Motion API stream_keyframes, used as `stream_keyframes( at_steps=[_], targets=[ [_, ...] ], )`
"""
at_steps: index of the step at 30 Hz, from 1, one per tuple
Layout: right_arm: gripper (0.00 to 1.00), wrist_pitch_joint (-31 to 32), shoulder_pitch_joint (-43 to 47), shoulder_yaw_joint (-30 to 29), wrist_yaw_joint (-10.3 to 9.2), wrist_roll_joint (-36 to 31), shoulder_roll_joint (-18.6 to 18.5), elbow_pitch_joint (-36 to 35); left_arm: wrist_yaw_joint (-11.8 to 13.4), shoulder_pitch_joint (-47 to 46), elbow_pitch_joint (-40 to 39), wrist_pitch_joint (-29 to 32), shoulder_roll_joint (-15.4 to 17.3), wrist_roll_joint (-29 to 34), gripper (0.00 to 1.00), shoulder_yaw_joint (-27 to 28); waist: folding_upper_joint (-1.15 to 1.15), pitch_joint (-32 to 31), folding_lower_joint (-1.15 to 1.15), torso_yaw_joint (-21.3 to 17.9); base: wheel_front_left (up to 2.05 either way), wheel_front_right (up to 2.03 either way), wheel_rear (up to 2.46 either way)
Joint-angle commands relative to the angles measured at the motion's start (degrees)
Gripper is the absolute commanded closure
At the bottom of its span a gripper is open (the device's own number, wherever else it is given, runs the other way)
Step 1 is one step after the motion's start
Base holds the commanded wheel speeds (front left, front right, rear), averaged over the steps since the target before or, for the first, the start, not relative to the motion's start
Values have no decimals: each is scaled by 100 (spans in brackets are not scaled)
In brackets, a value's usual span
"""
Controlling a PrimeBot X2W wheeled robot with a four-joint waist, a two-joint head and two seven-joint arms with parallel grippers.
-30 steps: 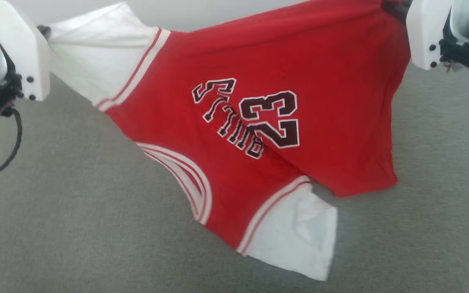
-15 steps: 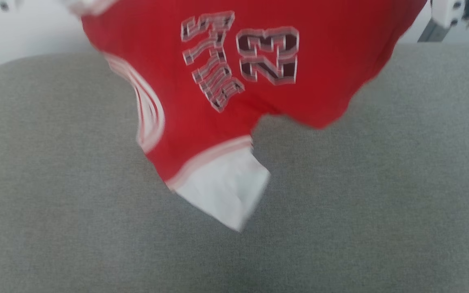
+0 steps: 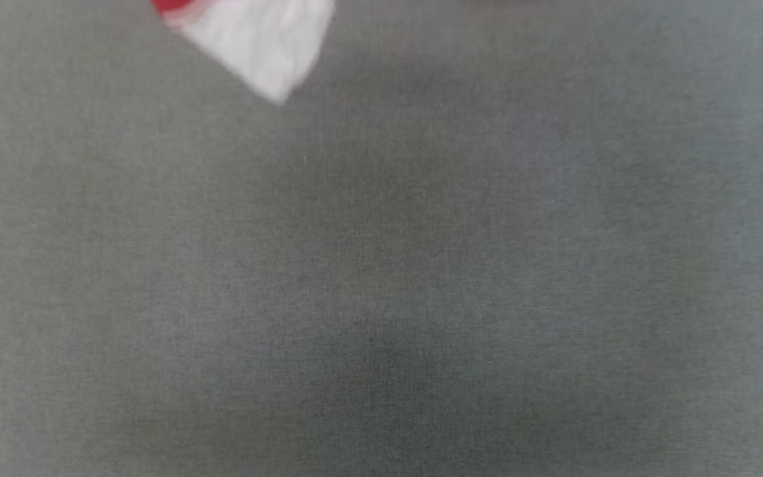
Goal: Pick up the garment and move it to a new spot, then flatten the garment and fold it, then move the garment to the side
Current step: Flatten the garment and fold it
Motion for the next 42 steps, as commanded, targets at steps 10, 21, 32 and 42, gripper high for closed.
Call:
stream_keyframes(
  at_steps=[10, 21, 32, 42],
  targets=[
    [100, -939, -287, -593, -5, -1231, 388, 1181, -466, -380, 1023, -1341, -463, 118, 100, -99, 0, 734, 0, 350, 0, 0, 0],
    [100, -374, 1095, 103, -5, -653, 578, 1473, -1205, 1250, 1617, -145, -679, -261, 100, -708, 0, 403, 0, 583, 0, 0, 0],
    [100, 493, 2980, 1017, -5, 840, -123, 106, -1175, 3522, 35, 1669, -133, -1397, 100, -1042, 0, -97, 0, 691, 0, 0, 0],
    [100, 1174, 4558, 1166, -5, 1782, -1144, -1738, 74, 5735, -2848, 2757, 882, -2097, 100, -972, 0, -361, 0, 642, 0, 0, 0]
  ],
)
